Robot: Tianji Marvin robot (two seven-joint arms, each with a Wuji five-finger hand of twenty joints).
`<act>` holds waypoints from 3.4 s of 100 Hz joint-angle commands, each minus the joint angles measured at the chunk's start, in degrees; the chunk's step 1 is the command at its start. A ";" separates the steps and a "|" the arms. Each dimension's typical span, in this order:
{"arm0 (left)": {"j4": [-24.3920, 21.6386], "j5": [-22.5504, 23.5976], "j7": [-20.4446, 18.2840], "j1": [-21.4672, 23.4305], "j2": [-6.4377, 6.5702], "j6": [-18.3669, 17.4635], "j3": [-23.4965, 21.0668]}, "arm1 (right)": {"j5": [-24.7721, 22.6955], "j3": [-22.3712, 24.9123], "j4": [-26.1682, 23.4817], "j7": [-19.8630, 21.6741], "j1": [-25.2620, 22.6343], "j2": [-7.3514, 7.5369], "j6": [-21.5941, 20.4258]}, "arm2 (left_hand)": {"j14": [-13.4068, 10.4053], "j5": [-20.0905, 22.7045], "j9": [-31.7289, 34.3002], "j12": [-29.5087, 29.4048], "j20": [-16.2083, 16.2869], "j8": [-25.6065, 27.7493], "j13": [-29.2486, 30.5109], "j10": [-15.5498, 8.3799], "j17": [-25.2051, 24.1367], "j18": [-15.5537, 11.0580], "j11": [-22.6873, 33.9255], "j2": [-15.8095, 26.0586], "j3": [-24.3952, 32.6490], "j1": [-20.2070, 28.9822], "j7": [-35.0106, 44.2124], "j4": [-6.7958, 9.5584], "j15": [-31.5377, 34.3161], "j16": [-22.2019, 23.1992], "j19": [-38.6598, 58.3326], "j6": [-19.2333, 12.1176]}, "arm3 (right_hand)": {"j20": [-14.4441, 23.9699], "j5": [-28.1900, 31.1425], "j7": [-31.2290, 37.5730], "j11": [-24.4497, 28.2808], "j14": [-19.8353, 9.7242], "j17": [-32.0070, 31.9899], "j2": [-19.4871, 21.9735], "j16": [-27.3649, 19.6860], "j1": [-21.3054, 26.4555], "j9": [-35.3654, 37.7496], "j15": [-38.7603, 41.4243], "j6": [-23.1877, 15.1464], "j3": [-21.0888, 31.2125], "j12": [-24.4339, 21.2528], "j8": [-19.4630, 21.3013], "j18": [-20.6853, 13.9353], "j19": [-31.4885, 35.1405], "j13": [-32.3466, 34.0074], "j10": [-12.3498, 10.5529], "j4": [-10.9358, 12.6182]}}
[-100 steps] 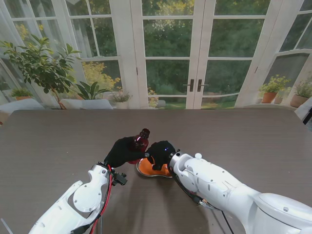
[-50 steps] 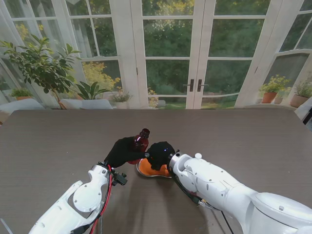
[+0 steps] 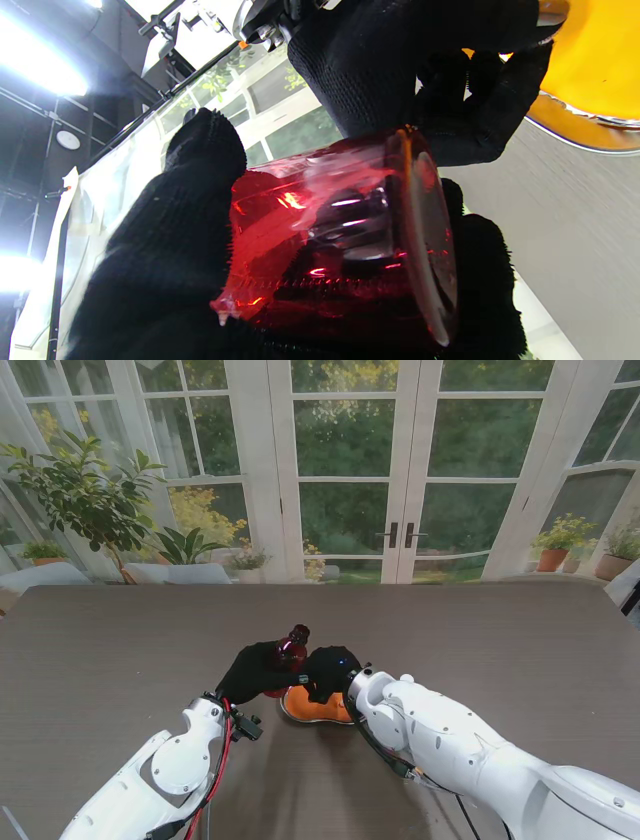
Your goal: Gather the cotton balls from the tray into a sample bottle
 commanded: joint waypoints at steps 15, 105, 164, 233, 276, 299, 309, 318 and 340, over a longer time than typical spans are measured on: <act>0.04 -0.30 -1.14 -0.15 -0.19 0.37 0.13 | 1.77 1.67 -0.97 2.68 -0.83 0.71 0.37 | 3.06 9.81 3.67 0.35 0.00 0.70 1.39 -2.90 -2.20 -1.19 0.03 16.80 9.68 7.54 4.11 0.90 0.36 -0.03 -1.28 -8.65 | 0.07 1.42 1.83 0.35 -1.41 1.34 -0.01 1.29 1.52 3.11 2.24 0.97 1.07 0.85 -0.03 0.70 3.77 2.13 -0.65 0.58; 0.50 -0.53 -1.49 -0.48 -0.19 0.94 0.30 | 3.90 18.21 -20.66 13.23 -8.09 7.70 8.43 | 3.08 9.86 3.59 0.32 -0.02 0.81 1.22 -2.91 -2.31 -1.27 -0.08 16.93 9.58 7.59 3.91 0.93 0.28 -0.06 -1.34 -8.54 | 0.36 1.46 1.68 0.50 -0.64 1.19 0.57 1.21 2.22 3.10 2.35 1.98 0.21 0.94 0.75 1.21 3.91 2.08 0.15 1.03; 1.35 -1.22 -2.10 -0.95 -0.22 1.30 0.75 | 2.03 30.31 -36.81 18.08 -15.25 10.69 14.70 | 3.04 9.82 3.54 0.23 -0.03 0.79 1.14 -2.81 -2.34 -1.21 -0.21 16.90 9.56 7.61 3.85 0.95 0.24 -0.11 -1.37 -8.55 | 0.62 1.19 1.47 0.42 -0.08 0.79 1.48 1.15 2.84 2.79 2.26 2.83 -0.79 1.24 1.29 1.58 4.00 2.04 0.84 1.56; 3.00 -2.45 -2.83 -2.41 -0.51 0.68 2.92 | 1.31 34.57 -45.51 16.16 -18.78 10.63 16.14 | 3.07 9.83 3.43 0.15 -0.05 0.80 1.04 -2.85 -2.37 -1.27 -0.29 16.89 9.48 7.80 3.89 0.98 0.20 -0.17 -1.40 -8.60 | 0.72 1.12 1.34 0.22 0.22 0.66 1.82 1.11 2.96 2.67 2.09 2.83 -1.07 1.44 1.54 1.75 3.91 2.02 0.89 1.74; 4.77 -3.49 -2.11 -4.38 -1.28 -0.54 5.13 | 2.15 34.75 -48.94 14.30 -20.64 10.15 15.87 | 2.99 9.82 3.48 0.12 -0.08 0.79 0.95 -2.88 -2.44 -1.34 -0.30 16.83 9.40 7.89 3.87 1.00 0.16 -0.21 -1.45 -8.60 | 0.75 1.07 1.29 0.15 0.21 0.55 1.99 1.08 2.76 2.60 2.01 2.78 -1.06 1.58 1.66 1.79 3.84 2.03 0.88 1.73; 5.53 -4.02 -0.50 -5.73 -2.09 -1.10 6.22 | 2.74 35.39 -50.41 14.14 -21.88 10.13 15.77 | 2.98 9.81 3.51 0.13 -0.07 0.80 1.11 -2.96 -2.39 -1.43 -0.28 16.93 9.36 7.88 3.86 1.01 0.24 -0.19 -1.38 -8.56 | 0.79 0.96 1.24 0.08 0.13 0.52 2.17 1.08 2.91 2.63 1.97 3.03 -1.15 1.65 1.71 1.85 3.81 2.03 0.95 1.81; 6.01 -4.29 0.38 -6.23 -2.51 -1.35 6.63 | 2.86 35.62 -51.00 14.18 -22.35 10.17 15.49 | 2.94 9.84 3.58 0.14 -0.08 0.82 1.12 -2.89 -2.46 -1.30 -0.25 16.89 9.36 7.92 3.89 1.02 0.25 -0.18 -1.42 -8.60 | 0.81 0.98 1.24 0.06 0.22 0.52 2.21 1.07 2.82 2.59 1.95 2.95 -1.18 1.67 1.75 1.86 3.81 2.03 0.89 1.82; 6.58 -4.69 1.05 -6.65 -2.89 -1.66 7.08 | 2.76 35.79 -51.50 13.94 -22.68 10.16 15.46 | 3.04 9.90 3.56 0.13 -0.08 0.82 1.11 -2.90 -2.45 -1.30 -0.26 16.85 9.36 7.92 3.91 1.03 0.24 -0.19 -1.42 -8.54 | 0.82 0.94 1.22 0.06 0.39 0.52 2.15 1.10 2.84 2.59 2.03 2.93 -1.21 1.71 1.78 1.86 3.80 2.03 0.90 1.81; 7.48 -5.40 1.91 -7.05 -3.46 -2.35 7.90 | 2.06 35.93 -51.83 13.78 -22.65 10.23 15.43 | 3.15 9.89 3.50 0.12 -0.07 0.76 1.01 -2.79 -2.43 -1.39 -0.30 16.80 9.41 7.97 3.84 1.05 0.19 -0.20 -1.38 -8.43 | 0.83 0.97 1.21 0.04 0.23 0.52 2.20 1.11 2.78 2.65 2.04 2.80 -1.11 1.70 1.80 1.86 3.80 2.03 0.85 1.81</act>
